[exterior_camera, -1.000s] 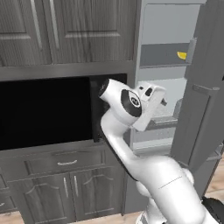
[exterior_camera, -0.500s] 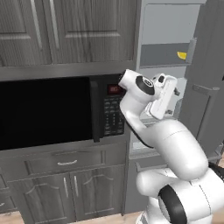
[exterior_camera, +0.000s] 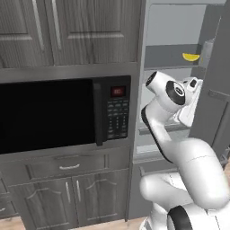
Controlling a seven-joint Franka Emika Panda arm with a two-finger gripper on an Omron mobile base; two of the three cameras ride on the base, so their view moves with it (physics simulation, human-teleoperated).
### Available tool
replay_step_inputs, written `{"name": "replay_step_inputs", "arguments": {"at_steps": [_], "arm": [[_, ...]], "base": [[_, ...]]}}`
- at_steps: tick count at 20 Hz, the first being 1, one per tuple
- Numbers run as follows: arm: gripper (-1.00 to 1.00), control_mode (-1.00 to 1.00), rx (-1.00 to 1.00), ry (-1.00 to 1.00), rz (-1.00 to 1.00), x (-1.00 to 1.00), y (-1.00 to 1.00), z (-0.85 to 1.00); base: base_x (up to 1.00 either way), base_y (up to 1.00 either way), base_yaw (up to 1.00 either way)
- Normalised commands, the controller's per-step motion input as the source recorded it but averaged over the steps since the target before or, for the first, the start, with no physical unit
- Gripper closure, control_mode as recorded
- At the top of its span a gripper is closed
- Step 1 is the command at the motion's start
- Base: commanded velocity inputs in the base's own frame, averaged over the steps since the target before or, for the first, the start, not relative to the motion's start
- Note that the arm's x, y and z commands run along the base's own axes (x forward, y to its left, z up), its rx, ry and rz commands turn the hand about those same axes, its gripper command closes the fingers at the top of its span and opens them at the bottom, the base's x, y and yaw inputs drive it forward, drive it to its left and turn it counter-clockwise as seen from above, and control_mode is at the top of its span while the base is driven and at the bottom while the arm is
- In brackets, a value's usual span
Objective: There is a bowl on the dining counter. Grab a lemon wedge from the fridge and place it in the bowl. Then get the liquor bottle and glass cup from the cabinet and place them next to the bowl.
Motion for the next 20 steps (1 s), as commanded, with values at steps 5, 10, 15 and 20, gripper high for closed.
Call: {"name": "replay_step_inputs", "arguments": {"at_steps": [5, 10, 15, 20], "arm": [[-1.0, -1.0, 0.0, 0.0, 0.0, -1.0, -1.0, -0.01], [-1.0, -1.0, 0.0, 0.03, 0.0, -1.0, -1.0, -0.02], [-1.0, -1.0, 0.0, 0.08, 0.0, -0.93, -1.0, -0.03], [-1.0, -1.0, 0.03, 0.09, 0.0, -0.26, -1.0, -0.03]], "base": [[0.0, 0.0, 0.0], [0.0, 0.0, 0.0], [0.0, 0.0, 0.0], [0.0, 0.0, 0.0]]}}
